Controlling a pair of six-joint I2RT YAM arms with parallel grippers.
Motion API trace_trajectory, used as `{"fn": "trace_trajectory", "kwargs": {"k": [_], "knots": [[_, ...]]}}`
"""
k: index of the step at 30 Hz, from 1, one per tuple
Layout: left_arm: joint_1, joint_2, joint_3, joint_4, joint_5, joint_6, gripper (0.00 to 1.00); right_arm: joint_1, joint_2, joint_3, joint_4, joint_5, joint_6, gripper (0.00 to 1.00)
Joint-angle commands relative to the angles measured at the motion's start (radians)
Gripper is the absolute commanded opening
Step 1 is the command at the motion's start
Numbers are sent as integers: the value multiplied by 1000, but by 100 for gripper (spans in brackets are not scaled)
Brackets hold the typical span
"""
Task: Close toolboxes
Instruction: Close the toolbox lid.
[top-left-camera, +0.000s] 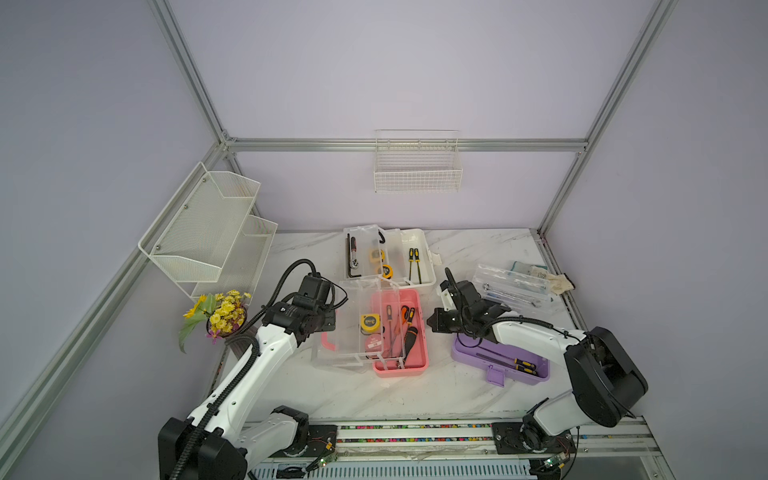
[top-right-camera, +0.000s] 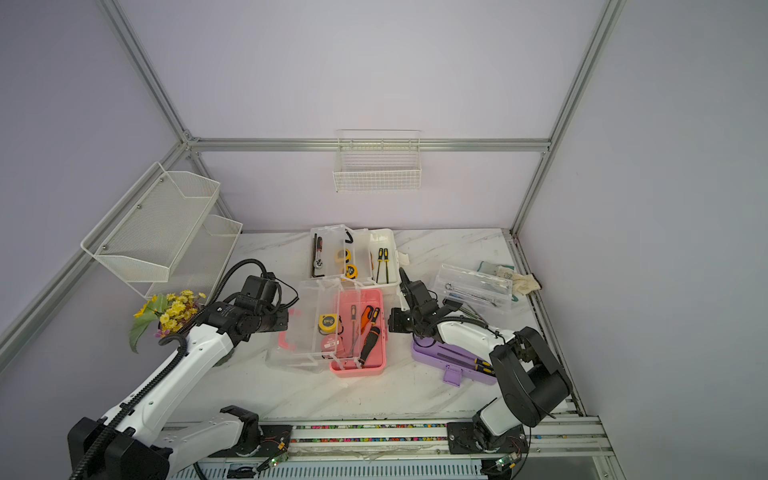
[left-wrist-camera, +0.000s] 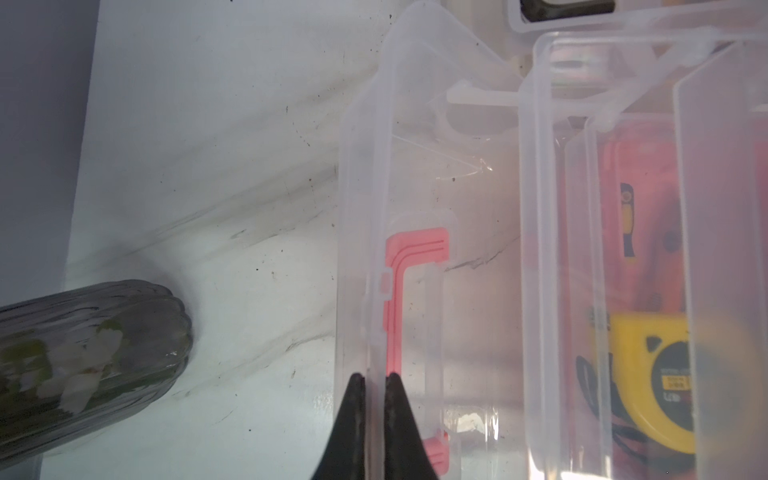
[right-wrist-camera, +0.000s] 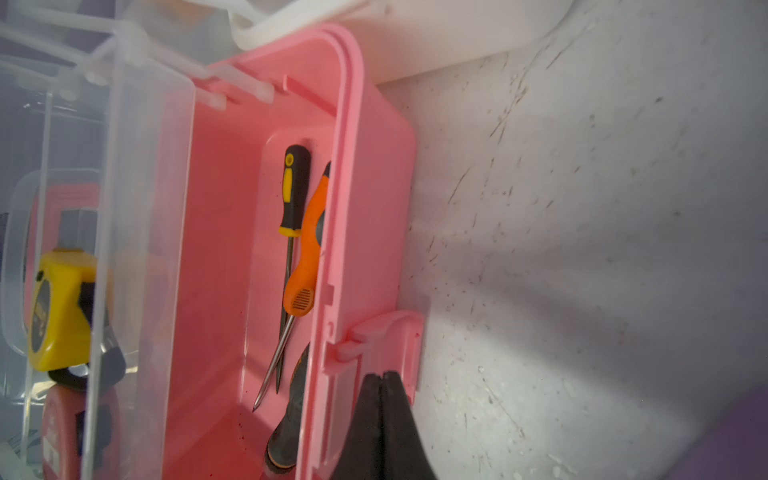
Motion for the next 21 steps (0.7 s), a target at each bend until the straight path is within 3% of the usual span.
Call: {"fn": "trace_trajectory", "kwargs": {"k": [1, 11, 21], "knots": [[-33, -14, 130, 60, -66, -10, 0, 29, 29, -13, 70, -23, 50, 0], [-241, 48, 243, 61, -88, -92, 1, 92, 109, -19, 215, -73, 119, 0], [-440, 224, 371, 48, -95, -148, 7, 115, 136, -19, 269, -53, 142, 0]]}}
